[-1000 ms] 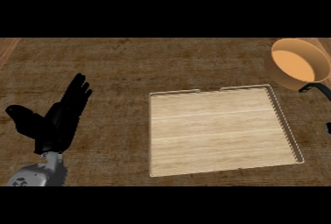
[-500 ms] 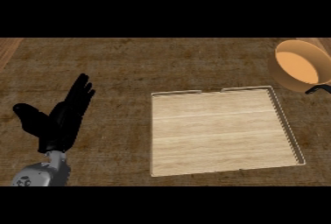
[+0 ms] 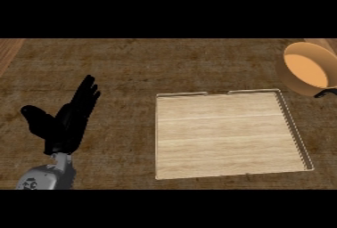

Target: Pick the can from the tray and place it in the pot

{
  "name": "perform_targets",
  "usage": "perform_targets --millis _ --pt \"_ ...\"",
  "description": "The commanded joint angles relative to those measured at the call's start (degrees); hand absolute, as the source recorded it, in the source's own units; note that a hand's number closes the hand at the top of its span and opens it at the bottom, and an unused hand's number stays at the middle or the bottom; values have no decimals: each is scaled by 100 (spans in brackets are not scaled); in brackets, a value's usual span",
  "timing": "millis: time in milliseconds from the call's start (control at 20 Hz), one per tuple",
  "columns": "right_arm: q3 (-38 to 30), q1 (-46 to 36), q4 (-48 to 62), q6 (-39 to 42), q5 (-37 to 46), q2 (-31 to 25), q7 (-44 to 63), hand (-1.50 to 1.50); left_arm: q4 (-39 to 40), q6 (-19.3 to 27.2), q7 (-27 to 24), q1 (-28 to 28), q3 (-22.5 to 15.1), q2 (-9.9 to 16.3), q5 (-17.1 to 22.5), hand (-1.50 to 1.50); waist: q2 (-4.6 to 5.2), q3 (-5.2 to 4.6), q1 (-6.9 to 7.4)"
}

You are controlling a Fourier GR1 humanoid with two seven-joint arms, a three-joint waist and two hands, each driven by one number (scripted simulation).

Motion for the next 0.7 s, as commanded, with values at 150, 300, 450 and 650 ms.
perform_targets --millis 150,300,450,650 --pt "815 -1541 689 113 -19 -137 598 150 -195 -211 271 -131 141 132 95 0 23 0 112" --pt "1095 -2089 1462 62 120 1 538 150 -256 -169 -104 326 -116 -63 -103 0 27 1 141" --pt "1383 -2505 2268 -410 594 192 196 150 123 -240 -126 -37 140 3 -6 0 50 2 152" --pt "1826 -3215 3147 -396 991 356 121 150 -95 -278 161 -102 122 44 18 0 53 2 197"
